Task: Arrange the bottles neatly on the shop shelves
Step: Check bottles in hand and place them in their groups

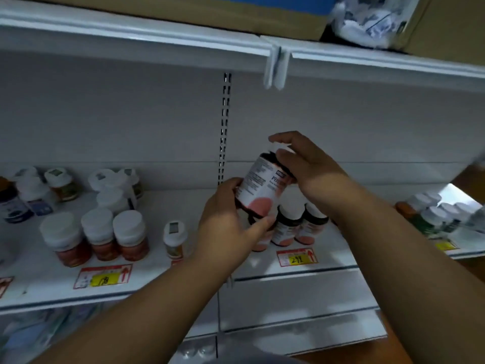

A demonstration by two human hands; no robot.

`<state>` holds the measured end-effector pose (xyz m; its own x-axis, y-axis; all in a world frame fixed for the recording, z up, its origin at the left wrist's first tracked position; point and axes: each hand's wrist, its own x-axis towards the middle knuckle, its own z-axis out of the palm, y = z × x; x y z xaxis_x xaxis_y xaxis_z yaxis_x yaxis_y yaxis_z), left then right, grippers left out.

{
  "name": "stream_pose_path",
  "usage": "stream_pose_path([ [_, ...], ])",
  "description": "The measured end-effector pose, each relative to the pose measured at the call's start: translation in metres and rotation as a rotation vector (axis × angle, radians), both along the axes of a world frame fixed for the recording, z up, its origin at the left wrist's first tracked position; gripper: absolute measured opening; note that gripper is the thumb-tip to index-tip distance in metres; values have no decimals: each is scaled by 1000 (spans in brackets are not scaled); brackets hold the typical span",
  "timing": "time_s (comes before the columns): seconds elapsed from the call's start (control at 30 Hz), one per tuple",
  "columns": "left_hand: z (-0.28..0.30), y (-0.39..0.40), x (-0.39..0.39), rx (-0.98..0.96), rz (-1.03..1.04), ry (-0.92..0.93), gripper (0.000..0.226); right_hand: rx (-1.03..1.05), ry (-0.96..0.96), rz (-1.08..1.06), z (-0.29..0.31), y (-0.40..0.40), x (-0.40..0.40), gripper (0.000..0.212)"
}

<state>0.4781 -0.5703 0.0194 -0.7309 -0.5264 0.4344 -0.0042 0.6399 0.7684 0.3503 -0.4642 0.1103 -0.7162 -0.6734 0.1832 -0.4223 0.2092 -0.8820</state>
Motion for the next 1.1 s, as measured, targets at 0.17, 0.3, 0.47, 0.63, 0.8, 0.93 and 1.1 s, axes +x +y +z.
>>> stream_pose_path([
  [0.17, -17, 23, -24, -195, 275, 8, 71, 89, 145, 17, 1, 4, -46, 24],
  [0.3, -31, 34, -26, -544, 133, -94, 46, 107, 299, 19, -20, -11, -73, 30],
  [0.47, -53, 30, -40, -732, 88, -102, 30, 256, 363, 196, -55, -33, -88, 28],
  [0.63, -59, 24, -39, -767, 69, -87, 32, 440, 332, 406, -75, -42, -90, 26],
  [0.8, -61, 23, -40, -752, 71, -96, 31, 533, 309, 444, -80, -45, -93, 22],
  [0.93, -59, 24, -40, -744, 68, -100, 31, 582, 322, 428, -79, -45, -95, 22],
  [1.1, -38, 22, -26, -656, 37, -147, 44, 428, 401, 290, -80, -47, -84, 16],
])
